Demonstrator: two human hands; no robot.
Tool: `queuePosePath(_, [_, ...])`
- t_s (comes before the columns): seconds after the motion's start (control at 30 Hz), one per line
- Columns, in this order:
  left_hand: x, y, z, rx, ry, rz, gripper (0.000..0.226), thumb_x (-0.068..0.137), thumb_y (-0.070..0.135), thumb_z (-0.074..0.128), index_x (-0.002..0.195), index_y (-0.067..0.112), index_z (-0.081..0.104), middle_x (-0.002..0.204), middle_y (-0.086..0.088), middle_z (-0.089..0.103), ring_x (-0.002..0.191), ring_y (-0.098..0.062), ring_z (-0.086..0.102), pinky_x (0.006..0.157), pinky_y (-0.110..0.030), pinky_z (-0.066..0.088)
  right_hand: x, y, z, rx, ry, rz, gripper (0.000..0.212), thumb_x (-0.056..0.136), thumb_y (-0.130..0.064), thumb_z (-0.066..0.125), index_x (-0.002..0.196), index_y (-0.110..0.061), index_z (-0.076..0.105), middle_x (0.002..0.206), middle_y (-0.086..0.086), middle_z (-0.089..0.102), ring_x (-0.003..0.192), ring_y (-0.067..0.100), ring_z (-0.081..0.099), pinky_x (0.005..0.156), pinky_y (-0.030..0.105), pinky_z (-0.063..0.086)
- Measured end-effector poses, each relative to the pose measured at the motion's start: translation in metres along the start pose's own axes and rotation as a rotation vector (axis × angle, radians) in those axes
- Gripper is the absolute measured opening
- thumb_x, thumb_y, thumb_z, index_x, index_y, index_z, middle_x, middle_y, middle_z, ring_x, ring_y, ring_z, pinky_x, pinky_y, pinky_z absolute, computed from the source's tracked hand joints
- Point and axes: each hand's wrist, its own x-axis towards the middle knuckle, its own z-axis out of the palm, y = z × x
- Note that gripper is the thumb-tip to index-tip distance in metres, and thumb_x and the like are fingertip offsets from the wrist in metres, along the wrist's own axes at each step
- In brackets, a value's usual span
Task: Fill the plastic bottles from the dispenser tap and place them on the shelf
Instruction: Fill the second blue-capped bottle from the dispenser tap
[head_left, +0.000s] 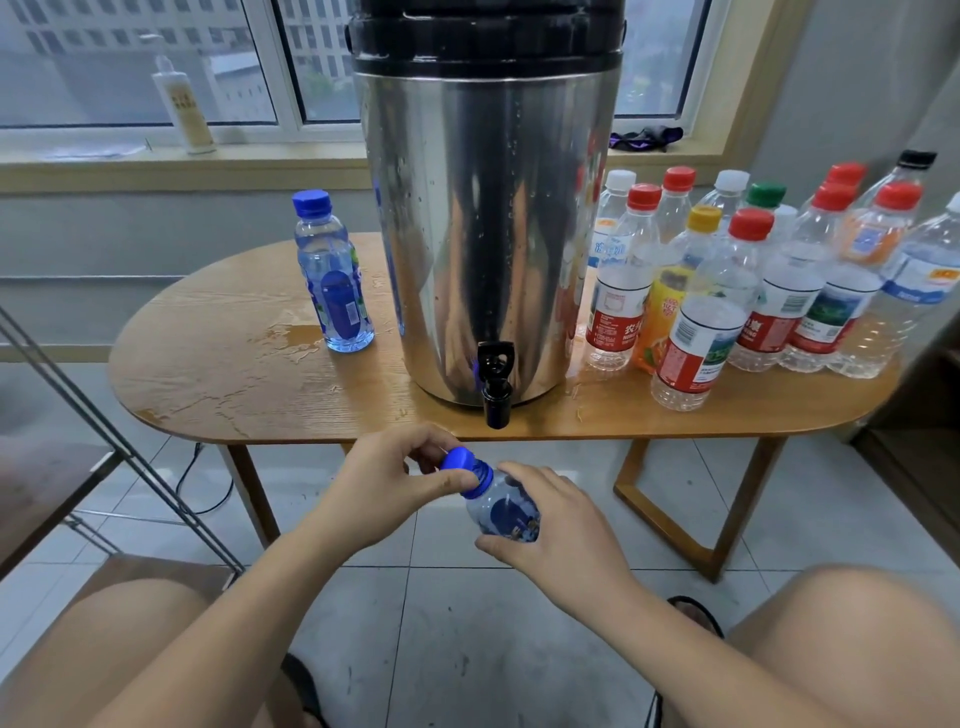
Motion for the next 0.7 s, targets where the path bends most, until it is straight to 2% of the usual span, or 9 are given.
queuePosePath(0.07, [0.004, 0.000, -0.005, 0.010, 0.074, -0.028, 0.038, 0.080, 0.063, 0.083, 0.105, 0.036, 0.078, 0.093, 0.016, 0.078, 0.092, -0.008, 0.070, 0.073, -0.018, 0.052, 0.002, 0.000, 0.001, 0.025, 0.004, 0.024, 0.085, 0.079, -0.065, 0.085, 0.152, -0.046, 0.045, 0.138, -0.027, 0.055, 0.123, 0.003, 0.053, 0.104, 0.029, 0.052])
queuePosePath(0.13, [0.010, -0.003, -0.009, 0.066, 0.148, -0.011, 0.037, 0.081, 0.061, 0.083, 0.107, 0.036, 0.077, 0.094, 0.017, 0.076, 0.093, -0.005, 0.069, 0.073, -0.015, 0.053, 0.002, 0.000, 0.001, 0.069, 0.016, 0.051, 0.084, 0.079, -0.064, 0.086, 0.150, -0.047, 0.045, 0.140, -0.027, 0.056, 0.123, 0.003, 0.055, 0.102, 0.027, 0.053])
queuePosePath(0.2, [0.017, -0.008, -0.013, 0.157, 0.212, 0.014, 0.033, 0.086, 0.054, 0.084, 0.112, 0.034, 0.078, 0.097, 0.018, 0.072, 0.092, -0.004, 0.066, 0.076, -0.023, 0.056, 0.002, -0.001, 0.000, 0.139, 0.024, 0.081, 0.083, 0.079, -0.062, 0.087, 0.150, -0.046, 0.047, 0.140, -0.027, 0.057, 0.124, 0.001, 0.058, 0.102, 0.028, 0.055])
queuePosePath(0.27, [0.022, -0.016, -0.016, 0.249, 0.246, 0.039, 0.039, 0.088, 0.055, 0.080, 0.119, 0.032, 0.078, 0.101, 0.019, 0.068, 0.092, -0.006, 0.062, 0.078, -0.031, 0.055, 0.003, -0.002, 0.001, 0.209, 0.028, 0.105, 0.080, 0.079, -0.060, 0.088, 0.147, -0.047, 0.048, 0.138, -0.029, 0.059, 0.122, 0.000, 0.062, 0.102, 0.030, 0.057])
queuePosePath(0.4, [0.030, -0.026, -0.016, 0.412, 0.240, 0.045, 0.049, 0.092, 0.055, 0.075, 0.134, 0.029, 0.074, 0.111, 0.015, 0.061, 0.104, -0.016, 0.053, 0.082, -0.030, 0.044, 0.005, -0.002, 0.001, 0.273, 0.048, 0.121, 0.074, 0.080, -0.059, 0.088, 0.142, -0.049, 0.050, 0.133, -0.030, 0.064, 0.118, -0.002, 0.065, 0.100, 0.031, 0.059])
queuePosePath(0.6, [0.030, -0.026, -0.017, 0.355, 0.261, 0.033, 0.051, 0.089, 0.057, 0.078, 0.131, 0.028, 0.074, 0.114, 0.012, 0.064, 0.107, -0.016, 0.055, 0.085, -0.035, 0.050, 0.007, -0.002, -0.002, 0.325, 0.071, 0.131, 0.066, 0.080, -0.055, 0.090, 0.134, -0.055, 0.051, 0.126, -0.032, 0.068, 0.115, -0.004, 0.066, 0.096, 0.025, 0.058])
queuePosePath(0.7, [0.027, -0.012, -0.020, 0.269, 0.297, 0.028, 0.039, 0.092, 0.052, 0.079, 0.122, 0.028, 0.075, 0.114, 0.015, 0.068, 0.107, -0.011, 0.059, 0.087, -0.034, 0.051, 0.007, -0.003, -0.004, 0.338, 0.077, 0.141, 0.061, 0.080, -0.053, 0.091, 0.122, -0.062, 0.049, 0.119, -0.035, 0.069, 0.112, -0.008, 0.066, 0.092, 0.019, 0.056])
